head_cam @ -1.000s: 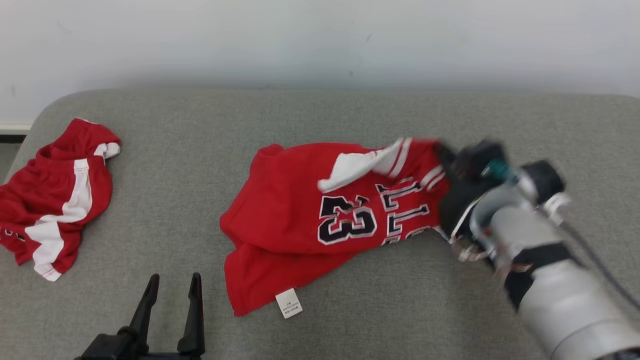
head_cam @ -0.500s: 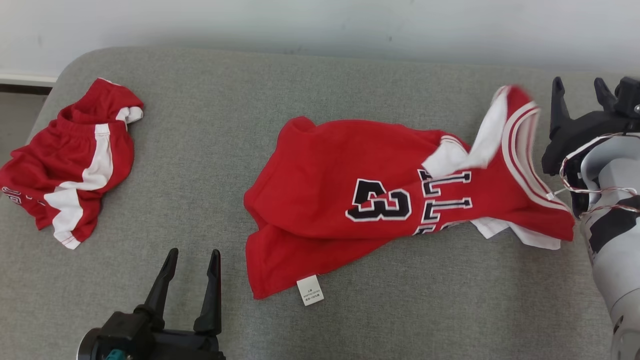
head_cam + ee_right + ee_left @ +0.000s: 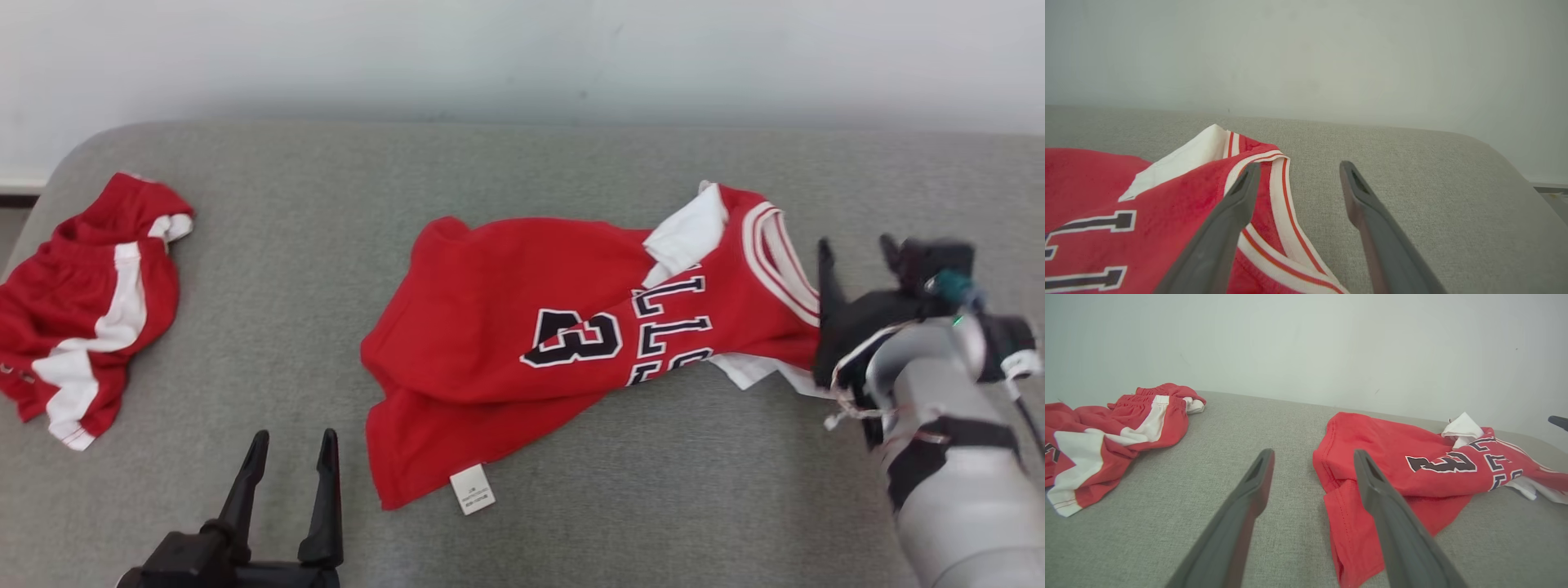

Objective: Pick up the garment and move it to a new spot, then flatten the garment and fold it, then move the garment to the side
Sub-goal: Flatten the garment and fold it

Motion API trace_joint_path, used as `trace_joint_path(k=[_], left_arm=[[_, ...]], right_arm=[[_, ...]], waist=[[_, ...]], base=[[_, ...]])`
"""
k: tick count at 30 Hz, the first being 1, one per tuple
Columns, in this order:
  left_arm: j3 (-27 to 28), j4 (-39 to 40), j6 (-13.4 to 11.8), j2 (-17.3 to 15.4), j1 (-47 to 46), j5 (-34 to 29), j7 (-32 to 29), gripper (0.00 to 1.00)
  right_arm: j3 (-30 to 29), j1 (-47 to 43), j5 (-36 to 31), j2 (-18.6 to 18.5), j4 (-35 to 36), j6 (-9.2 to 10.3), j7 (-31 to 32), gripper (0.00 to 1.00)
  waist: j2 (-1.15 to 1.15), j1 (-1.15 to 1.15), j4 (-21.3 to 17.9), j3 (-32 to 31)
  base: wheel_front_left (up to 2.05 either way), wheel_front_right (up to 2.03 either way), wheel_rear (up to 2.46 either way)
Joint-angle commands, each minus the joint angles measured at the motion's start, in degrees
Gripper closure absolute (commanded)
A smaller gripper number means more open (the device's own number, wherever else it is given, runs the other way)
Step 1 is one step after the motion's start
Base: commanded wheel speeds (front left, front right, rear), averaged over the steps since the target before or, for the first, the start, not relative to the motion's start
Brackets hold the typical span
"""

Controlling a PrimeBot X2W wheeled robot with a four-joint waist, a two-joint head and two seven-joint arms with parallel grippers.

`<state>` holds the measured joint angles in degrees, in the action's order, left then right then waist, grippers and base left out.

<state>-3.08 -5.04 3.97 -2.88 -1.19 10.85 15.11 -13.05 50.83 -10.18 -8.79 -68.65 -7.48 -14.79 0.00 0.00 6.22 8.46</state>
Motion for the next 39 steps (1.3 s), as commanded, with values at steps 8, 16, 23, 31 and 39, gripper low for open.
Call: trace_joint_path(k=[8,16,23,31,39], left_arm=[[2.34,0.08,-0.36,-0.02,2.75,0.23,0.05,0.0],[2.58,-0.04,-0.08,-0.02,2.74,0.25,0.06,0.0],[2.52,-0.06,0.29,-0.02,2.25,-0.21,0.06,0.0],[2.05,-0.13,0.71,-0.03,1.5,-0.59,0.06,0.0],[2.08,0.34,1.09,-0.02,-0.52,-1.02,0.06,0.0]], right_arm=[[3.43,-14.43,4.04,2.38,8.96,-0.01,-0.43,0.0],[4.02,-22.94,8.33,3.08,13.42,-0.01,1.68,0.0],[3.22,-22.98,9.53,3.2,14.78,-0.01,5.3,0.0],[0.76,-20.52,9.99,2.82,13.12,-0.01,8.47,0.0],[-0.11,-19.12,8.43,2.82,10.74,-0.01,10.3,0.0]], waist=[[0.0,0.0,-5.62,-3.85],[0.0,0.0,-5.26,-3.95],[0.0,0.0,-4.02,-3.11],[0.0,0.0,-1.95,-1.9],[0.0,0.0,-1.42,-0.91]], base=[[0.0,0.0,0.0],[0.0,0.0,0.0],[0.0,0.0,0.0],[0.0,0.0,0.0],[0.0,0.0,0.0]])
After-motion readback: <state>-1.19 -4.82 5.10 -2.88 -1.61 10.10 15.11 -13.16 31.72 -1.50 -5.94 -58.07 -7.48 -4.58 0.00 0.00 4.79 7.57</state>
